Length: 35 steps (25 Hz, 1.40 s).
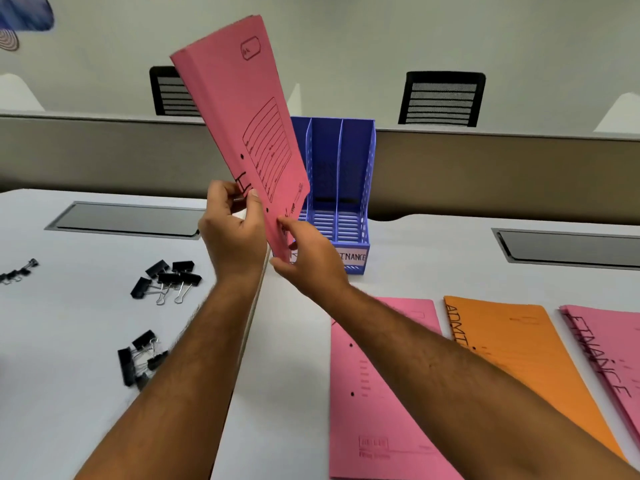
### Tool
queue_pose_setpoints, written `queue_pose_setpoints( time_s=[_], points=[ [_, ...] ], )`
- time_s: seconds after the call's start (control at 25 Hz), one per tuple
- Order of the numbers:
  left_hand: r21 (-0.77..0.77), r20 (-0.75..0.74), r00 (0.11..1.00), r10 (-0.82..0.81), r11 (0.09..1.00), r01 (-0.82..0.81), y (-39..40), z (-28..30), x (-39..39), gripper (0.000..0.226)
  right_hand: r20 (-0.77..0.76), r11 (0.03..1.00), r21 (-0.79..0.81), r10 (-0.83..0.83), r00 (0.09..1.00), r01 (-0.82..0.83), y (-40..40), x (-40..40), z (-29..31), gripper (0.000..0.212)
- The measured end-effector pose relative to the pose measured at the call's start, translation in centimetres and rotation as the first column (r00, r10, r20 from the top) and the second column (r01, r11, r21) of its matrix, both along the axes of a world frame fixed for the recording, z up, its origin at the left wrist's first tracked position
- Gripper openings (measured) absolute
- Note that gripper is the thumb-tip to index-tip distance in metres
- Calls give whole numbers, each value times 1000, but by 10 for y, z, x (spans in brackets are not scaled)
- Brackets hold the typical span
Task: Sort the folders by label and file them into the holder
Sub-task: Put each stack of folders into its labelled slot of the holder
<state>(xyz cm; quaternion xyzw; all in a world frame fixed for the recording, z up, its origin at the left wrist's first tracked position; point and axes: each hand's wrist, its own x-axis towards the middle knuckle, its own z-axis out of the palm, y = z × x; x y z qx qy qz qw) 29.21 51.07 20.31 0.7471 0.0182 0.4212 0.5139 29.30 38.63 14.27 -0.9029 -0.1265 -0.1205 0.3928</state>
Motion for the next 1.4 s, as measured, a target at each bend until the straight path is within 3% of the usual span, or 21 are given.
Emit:
queue_pose_setpoints(
  time_s=[0.32, 0.56, 0.72, 1.08, 1.28, 1.4],
  points=[
    [-37, -64, 997, 34, 999, -37, 3, -19, 71, 9, -114, 1000, -20, 18, 993, -21, 13, 83, -14, 79],
    [-35, -158, 986, -56, 998, 51, 4, -47, 114, 8, -163, 998, 7, -64, 985, 66, 12, 128, -45, 75],
    [-51, -195, 980, -27, 999, 17, -1, -71, 127, 10, -244, 995, 49, -71, 967, 85, 12, 143, -69, 70],
    [-74, -429, 903, -6, 997, -28, -16, -106, 112, 12, -248, 986, 115, -92, 964, 124, 0, 122, -71, 59],
    [-90, -485, 873, -49, 996, 6, -15, -107, 82, 13, -203, 980, 135, -114, 973, 143, -23, 66, -71, 55],
    [-111, -574, 807, -137, 990, 89, -22, -124, 40, 22, -237, 972, 156, -138, 962, 178, -44, 18, -82, 53]
  ],
)
